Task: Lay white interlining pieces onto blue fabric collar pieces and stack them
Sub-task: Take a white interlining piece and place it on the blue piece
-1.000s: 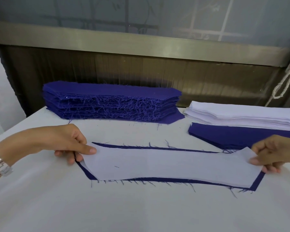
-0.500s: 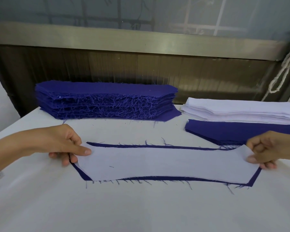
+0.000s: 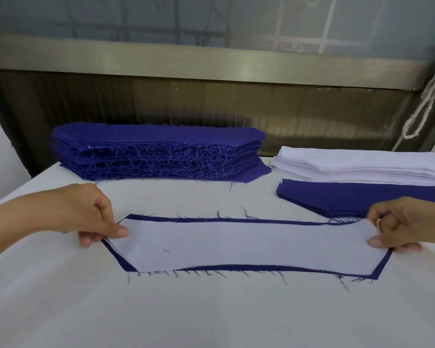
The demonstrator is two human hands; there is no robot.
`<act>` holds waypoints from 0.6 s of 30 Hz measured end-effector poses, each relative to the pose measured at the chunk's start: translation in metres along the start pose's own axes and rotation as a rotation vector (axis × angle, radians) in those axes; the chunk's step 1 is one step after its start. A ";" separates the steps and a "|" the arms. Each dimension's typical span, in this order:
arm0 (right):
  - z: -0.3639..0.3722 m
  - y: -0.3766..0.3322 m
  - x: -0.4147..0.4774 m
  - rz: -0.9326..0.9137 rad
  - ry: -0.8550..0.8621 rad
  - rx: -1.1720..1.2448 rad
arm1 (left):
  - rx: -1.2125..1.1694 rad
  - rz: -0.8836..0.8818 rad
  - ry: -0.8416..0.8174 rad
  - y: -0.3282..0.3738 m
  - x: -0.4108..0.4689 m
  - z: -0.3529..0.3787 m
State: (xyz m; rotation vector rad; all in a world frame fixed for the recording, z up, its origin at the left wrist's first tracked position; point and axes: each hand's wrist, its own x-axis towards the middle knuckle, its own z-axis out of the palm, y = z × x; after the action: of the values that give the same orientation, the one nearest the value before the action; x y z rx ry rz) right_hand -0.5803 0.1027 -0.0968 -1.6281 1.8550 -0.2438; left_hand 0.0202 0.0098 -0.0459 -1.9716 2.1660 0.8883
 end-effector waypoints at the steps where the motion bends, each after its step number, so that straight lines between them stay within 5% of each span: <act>1: 0.000 0.000 0.000 0.001 0.001 -0.006 | 0.001 -0.004 0.001 0.000 -0.002 -0.001; 18: 0.002 -0.009 -0.003 0.035 -0.019 0.002 | 0.026 -0.007 0.015 0.001 0.000 0.001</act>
State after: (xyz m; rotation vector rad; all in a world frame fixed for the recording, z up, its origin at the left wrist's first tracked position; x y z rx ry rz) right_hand -0.5718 0.1041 -0.0923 -1.5894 1.8664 -0.2142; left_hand 0.0194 0.0100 -0.0463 -1.9790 2.1659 0.8429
